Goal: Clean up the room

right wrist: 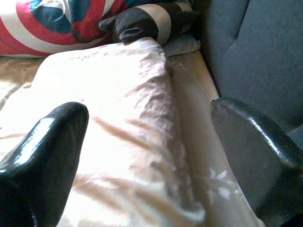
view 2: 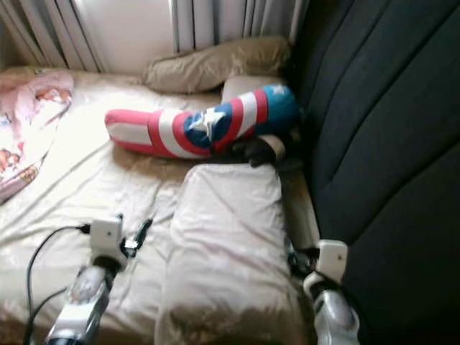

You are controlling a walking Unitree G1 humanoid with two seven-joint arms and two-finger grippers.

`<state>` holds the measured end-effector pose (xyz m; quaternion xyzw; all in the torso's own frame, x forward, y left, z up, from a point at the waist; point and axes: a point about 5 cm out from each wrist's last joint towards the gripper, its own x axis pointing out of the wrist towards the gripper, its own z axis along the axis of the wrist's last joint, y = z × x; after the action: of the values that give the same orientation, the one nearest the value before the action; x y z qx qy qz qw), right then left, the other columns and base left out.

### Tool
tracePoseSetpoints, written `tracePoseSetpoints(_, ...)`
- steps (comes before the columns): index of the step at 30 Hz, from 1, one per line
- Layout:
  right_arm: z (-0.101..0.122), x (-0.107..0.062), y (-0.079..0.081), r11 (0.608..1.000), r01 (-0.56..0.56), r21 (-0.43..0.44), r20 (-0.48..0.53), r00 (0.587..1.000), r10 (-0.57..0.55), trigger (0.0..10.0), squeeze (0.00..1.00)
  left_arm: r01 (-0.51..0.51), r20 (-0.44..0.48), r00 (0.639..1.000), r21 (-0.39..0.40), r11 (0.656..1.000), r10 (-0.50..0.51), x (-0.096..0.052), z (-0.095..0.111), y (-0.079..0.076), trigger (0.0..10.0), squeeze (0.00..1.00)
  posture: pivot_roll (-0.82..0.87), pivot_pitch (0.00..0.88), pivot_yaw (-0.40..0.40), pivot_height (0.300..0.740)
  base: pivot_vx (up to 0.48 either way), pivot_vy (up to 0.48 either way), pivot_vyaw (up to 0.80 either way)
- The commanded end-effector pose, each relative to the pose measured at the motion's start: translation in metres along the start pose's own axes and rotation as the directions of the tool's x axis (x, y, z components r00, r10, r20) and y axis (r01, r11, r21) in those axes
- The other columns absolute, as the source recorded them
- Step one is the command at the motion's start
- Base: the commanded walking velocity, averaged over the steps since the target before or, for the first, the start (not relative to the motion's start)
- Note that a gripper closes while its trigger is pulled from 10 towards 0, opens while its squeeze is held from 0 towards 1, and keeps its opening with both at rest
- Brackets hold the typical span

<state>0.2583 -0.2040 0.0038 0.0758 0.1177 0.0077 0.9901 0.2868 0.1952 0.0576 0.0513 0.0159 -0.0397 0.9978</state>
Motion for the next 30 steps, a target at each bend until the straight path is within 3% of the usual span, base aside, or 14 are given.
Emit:
tracePoseSetpoints(1, -0.0031, -0.0035, -0.0076, 1.0, 0.022, 0.002, -0.021, 1.0, -0.022, 10.0, 0.0, 0.026, 0.014, 1.0, 0.004, 1.0, -0.026, 0.0032, 0.0049, -0.0067, 10.0, 0.0, 0.03, 0.024, -0.064, 0.74, 0.0, 0.0, 0.0)
tracePoseSetpoints(12, -0.0013, -0.0025, -0.0093, 1.0, 0.031, 0.002, -0.016, 0.999, -0.031, 10.0, 0.0, 0.049, 0.015, 0.999, 0.036, 0.998, -0.049, 0.0031, 0.0052, -0.0102, 10.0, 0.0, 0.03, 0.025, -0.067, 0.74, 0.0, 0.0, 0.0)
tracePoseSetpoints(30, 0.0, -0.0011, -0.0119, 0.999, 0.044, 0.001, -0.016, 0.999, -0.044, 10.0, 0.0, 0.037, 0.012, 0.999, 0.029, 0.999, -0.038, 0.0031, 0.005, -0.0097, 10.0, 0.0, 0.03, 0.024, -0.065, 0.74, 0.0, -0.254, 0.0)
